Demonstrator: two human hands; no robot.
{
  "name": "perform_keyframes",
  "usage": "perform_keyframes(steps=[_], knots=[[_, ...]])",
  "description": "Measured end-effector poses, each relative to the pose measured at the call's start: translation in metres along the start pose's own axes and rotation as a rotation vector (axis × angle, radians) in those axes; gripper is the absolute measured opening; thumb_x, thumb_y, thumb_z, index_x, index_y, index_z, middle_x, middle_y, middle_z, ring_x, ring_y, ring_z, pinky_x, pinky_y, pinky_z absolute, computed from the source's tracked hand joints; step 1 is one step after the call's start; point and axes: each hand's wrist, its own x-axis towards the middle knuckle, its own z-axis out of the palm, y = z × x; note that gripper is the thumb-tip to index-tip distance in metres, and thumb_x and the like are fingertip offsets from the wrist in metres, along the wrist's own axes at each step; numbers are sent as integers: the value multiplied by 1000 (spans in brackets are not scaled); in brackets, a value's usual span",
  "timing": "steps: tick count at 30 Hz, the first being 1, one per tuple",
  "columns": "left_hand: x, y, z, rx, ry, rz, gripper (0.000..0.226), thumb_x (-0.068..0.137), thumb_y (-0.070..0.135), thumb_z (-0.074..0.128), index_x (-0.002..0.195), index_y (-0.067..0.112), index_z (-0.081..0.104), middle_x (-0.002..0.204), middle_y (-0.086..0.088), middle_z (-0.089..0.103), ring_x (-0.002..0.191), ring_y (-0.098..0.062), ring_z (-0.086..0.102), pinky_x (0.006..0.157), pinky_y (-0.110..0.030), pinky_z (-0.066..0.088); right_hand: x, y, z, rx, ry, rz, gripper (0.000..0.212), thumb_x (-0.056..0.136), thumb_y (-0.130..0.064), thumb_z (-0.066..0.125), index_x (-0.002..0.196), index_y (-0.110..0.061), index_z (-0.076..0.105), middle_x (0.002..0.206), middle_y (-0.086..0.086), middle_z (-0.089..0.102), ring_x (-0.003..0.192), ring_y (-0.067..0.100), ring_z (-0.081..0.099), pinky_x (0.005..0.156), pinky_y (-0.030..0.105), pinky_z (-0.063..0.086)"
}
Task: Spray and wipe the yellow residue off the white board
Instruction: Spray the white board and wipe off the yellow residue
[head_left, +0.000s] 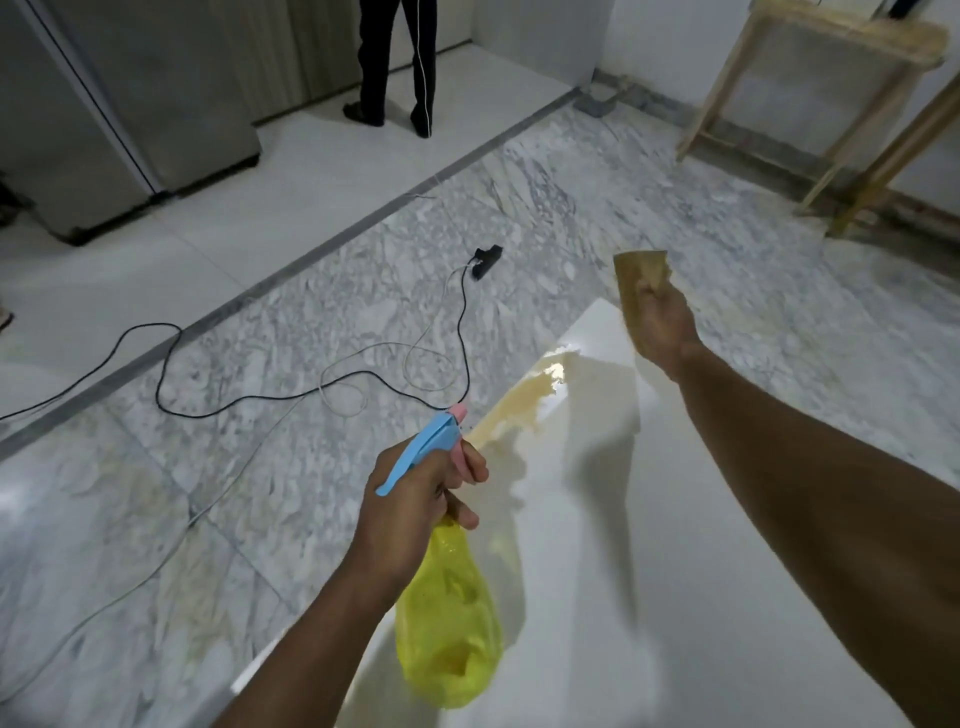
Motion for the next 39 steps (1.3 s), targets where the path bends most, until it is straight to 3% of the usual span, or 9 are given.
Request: perform_keyframes(steps=[2,5,7,9,13,19,28,35,39], knots=[[9,-12,-15,-1,17,-2,29,63,8,45,77,-13,61,82,-19,70,49,-23,58,47,-26,52,20,6,21,-133,-24,-8,47,109,-40,38,145,-11,51,139,22,60,125,41,58,101,39,44],[17,-24,-34,24,42,-3,34,66,9,46,84,-16,60,84,-12,74,48,-27,60,50,-26,51,44,41,58,-260,-157,61,51,104,-41,38,148,-19,48,132,19,60,112,36,62,94,44,49],[17,-31,-46,34,62,-7,32,67,9,46,82,-15,61,87,-13,74,49,-28,60,53,-30,50,36,63,84,-573,-221,-9,59,104,-40,23,158,-19,34,159,21,36,144,44,37,118,59,30],[16,-33,-53,35,88,-3,25,75,3,47,83,-15,62,89,-14,74,51,-27,61,55,-32,49,10,72,105,-790,-192,-72,59,107,-46,16,163,-30,13,172,12,4,157,42,1,124,63,2],[5,-32,-61,18,130,-13,24,81,-10,42,85,-15,65,90,-14,75,55,-22,63,52,-29,55,-35,94,123,-989,-230,-205,60,106,-54,26,161,-45,1,173,2,-8,157,43,-10,122,65,-2],[-35,-37,-69,11,169,-11,28,70,3,45,83,-17,61,90,-12,74,54,-23,62,51,-26,52,-91,110,138,-1004,-285,-269,62,103,-52,24,160,-48,-1,172,-1,-15,156,40,-16,122,65,-7],[-123,-57,-69,18,272,31,24,83,-12,37,83,-18,60,91,-20,72,53,-19,61,49,-24,52,-184,118,152,-985,-400,-327,63,105,-47,23,159,-47,-11,170,-2,-25,153,39,-28,121,64,-14],[-198,-76,-94,-9,417,102,25,73,2,43,82,-8,64,88,-16,72,52,-24,59,50,-27,52,-261,121,169,-1006,-488,-405,64,105,-46,22,159,-44,-14,168,1,-29,152,42,-29,120,66,-13],[-234,-87,-114,-19,466,92,36,68,9,44,88,-16,62,93,-21,72,50,-25,59,50,-26,51,-320,126,187,-1019,-520,-467,65,105,-45,25,160,-44,-11,168,1,-29,152,42,-29,120,65,-14]])
